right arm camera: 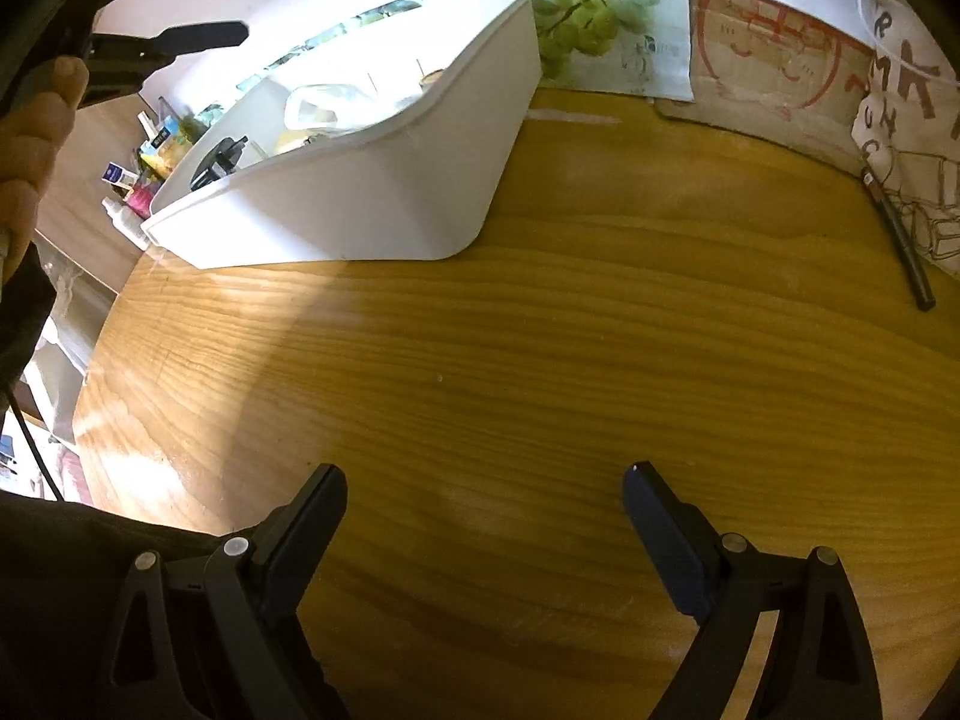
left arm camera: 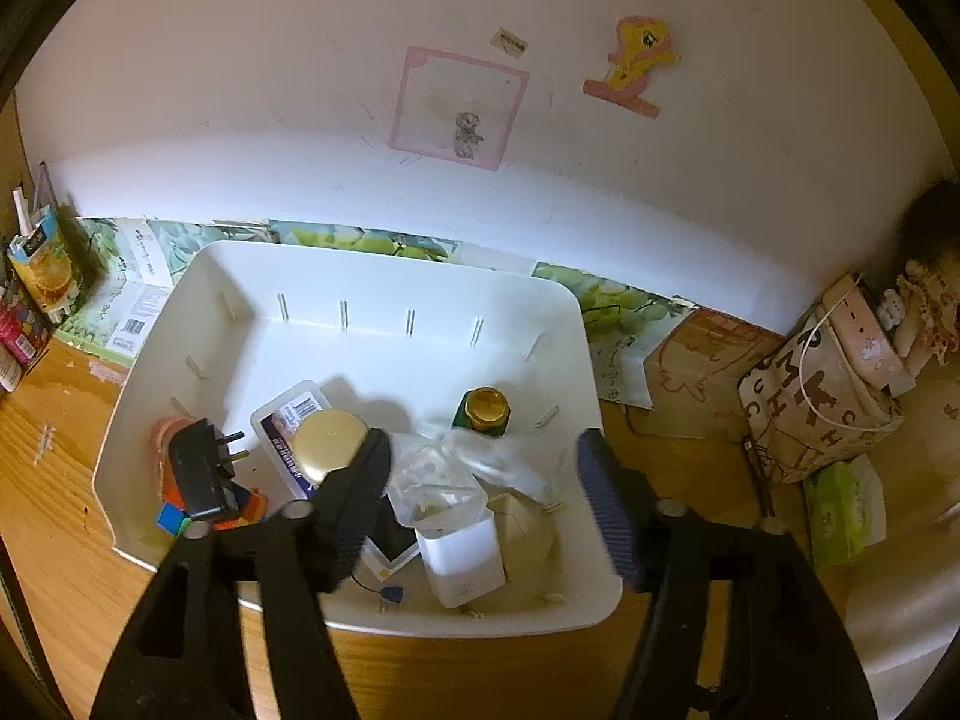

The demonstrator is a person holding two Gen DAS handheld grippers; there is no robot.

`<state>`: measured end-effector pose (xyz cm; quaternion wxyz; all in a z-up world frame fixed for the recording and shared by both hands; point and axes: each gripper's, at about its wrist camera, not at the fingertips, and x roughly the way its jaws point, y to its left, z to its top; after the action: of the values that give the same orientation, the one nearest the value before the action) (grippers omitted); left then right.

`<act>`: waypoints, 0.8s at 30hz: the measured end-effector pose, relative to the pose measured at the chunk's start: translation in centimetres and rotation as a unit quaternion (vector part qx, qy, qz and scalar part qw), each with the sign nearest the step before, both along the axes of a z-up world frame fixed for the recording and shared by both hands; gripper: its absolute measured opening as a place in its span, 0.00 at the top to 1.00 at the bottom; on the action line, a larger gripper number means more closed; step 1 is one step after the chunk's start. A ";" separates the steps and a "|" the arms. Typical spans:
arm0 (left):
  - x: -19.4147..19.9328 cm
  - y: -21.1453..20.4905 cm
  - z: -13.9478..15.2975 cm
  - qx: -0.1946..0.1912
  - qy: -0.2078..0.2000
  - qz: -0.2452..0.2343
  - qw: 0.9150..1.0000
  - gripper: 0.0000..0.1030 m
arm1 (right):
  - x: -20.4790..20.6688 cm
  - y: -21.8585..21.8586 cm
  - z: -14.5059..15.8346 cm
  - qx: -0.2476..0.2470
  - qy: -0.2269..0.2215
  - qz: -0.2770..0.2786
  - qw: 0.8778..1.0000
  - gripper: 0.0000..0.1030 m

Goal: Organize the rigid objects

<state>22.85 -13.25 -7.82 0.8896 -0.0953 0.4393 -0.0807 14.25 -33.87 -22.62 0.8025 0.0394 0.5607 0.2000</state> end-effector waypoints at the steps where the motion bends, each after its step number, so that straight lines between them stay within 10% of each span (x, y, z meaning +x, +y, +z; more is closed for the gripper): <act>1: -0.3 0.2 0.2 -0.005 -0.002 0.000 1.000 0.26 | -0.2 0.0 0.3 -0.003 -0.004 -0.003 1.000 0.09; 24: -14.3 12.0 2.7 -0.022 0.005 0.022 0.999 0.19 | -9.2 5.6 10.7 -0.027 -0.129 -0.059 0.989 0.00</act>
<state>8.58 -1.24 -5.10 0.8868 -0.1251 0.4392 -0.0705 5.08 -28.30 -11.95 0.8795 0.0243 0.4541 0.1404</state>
